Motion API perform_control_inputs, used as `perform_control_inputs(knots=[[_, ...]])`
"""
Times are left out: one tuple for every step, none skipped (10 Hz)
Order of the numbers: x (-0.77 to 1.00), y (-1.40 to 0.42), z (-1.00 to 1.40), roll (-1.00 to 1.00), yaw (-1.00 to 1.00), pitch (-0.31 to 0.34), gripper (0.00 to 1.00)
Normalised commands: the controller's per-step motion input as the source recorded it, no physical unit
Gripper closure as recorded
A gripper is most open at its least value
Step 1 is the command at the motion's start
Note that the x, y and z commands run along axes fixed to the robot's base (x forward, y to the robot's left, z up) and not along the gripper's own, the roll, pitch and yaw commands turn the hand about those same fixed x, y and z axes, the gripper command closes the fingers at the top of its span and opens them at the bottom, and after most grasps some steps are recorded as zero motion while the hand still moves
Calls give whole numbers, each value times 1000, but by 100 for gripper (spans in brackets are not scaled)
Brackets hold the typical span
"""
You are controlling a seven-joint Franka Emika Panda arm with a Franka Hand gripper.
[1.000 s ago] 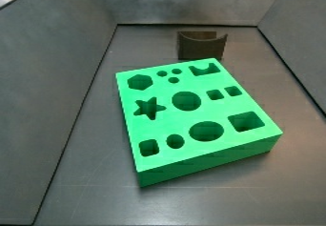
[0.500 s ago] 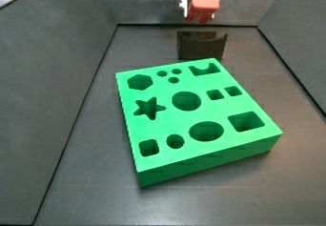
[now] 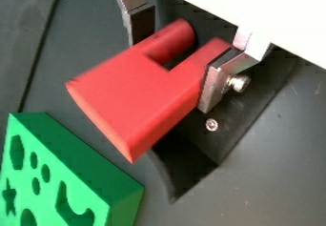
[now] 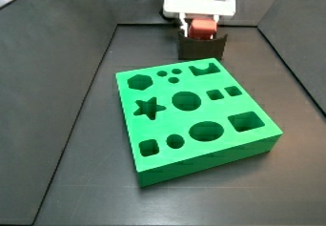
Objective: Pick up the square-circle object. Move up. Place the square-circle object on the fixture. Regrasp the square-circle object. Rotate the square-circle object. Move to above the board. Insert the square-circle object.
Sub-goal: Place the square-circle object on the fixture, then regrasp the square-circle object.
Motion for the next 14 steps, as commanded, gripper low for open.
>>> perform_control_inputs(knots=[[108,89,-549,-148,-100,8,100],[89,78,-525,-138,-92,2,100],[84,76,-511,-132,-80,-2,100],[0,-500,-167,0,0,0,100],[0,0,0,0,0,0,0],[0,0,1000,-37,-37,17,0],[-5,1,1000,-32,-31,19,0],[-23,1,1000,-3,-17,19,0],[-28,-2,1000,19,-10,18,0],[-34,-2,1000,33,-7,22,0],[-37,0,871,39,-5,29,0],[-33,1,628,45,-7,39,0],[-30,2,446,47,-5,48,0],[-30,3,261,51,-10,52,0]])
